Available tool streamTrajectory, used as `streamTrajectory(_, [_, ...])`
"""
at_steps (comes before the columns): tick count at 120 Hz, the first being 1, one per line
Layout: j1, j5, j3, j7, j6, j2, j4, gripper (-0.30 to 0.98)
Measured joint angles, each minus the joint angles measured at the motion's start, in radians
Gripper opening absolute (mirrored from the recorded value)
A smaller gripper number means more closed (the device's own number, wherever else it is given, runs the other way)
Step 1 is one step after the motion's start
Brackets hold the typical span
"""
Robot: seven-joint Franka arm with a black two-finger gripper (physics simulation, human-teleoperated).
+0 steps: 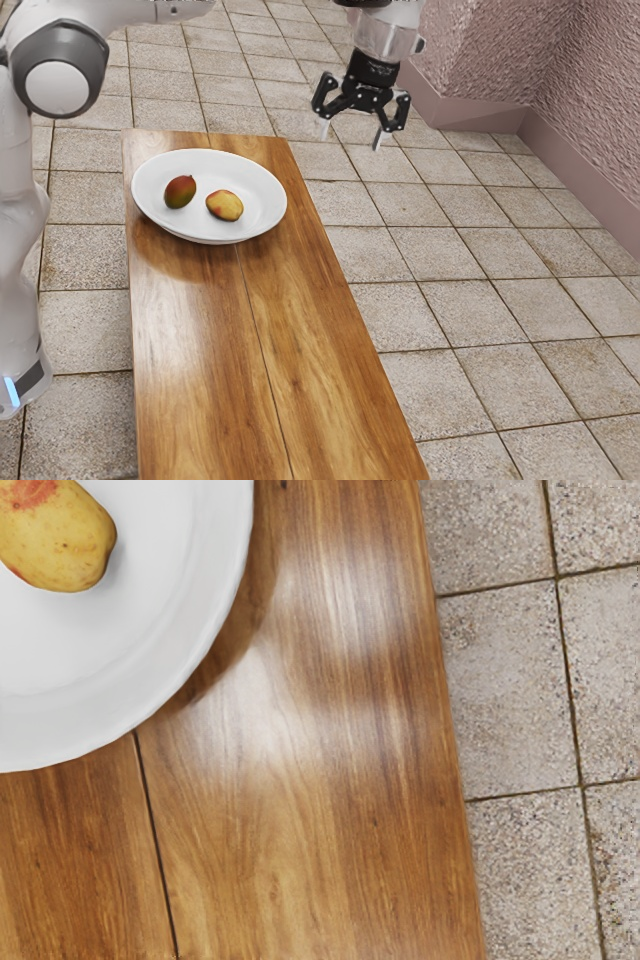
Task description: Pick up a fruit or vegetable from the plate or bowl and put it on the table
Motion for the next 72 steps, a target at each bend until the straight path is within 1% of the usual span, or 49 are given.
streamTrajectory(15, [-0.019,-0.002,0.004,-0.190,0.048,-0.001,-0.004,0.69])
streamTrajectory(42, [-0.005,0.000,0.024,-0.459,0.076,-0.032,-0.002,0.69])
streamTrajectory(46, [0.021,-0.005,0.007,-0.491,0.077,-0.031,0.000,0.69])
streamTrajectory(53, [0.177,-0.020,-0.136,-0.540,0.080,-0.033,0.001,0.69])
streamTrajectory(58, [0.246,-0.027,-0.193,-0.567,0.081,-0.029,0.001,0.69])
streamTrajectory(66, [0.298,-0.035,-0.221,-0.600,0.082,-0.013,0.003,0.69])
streamTrajectory(72, [0.300,-0.043,-0.197,-0.608,0.082,-0.003,-0.008,0.69])
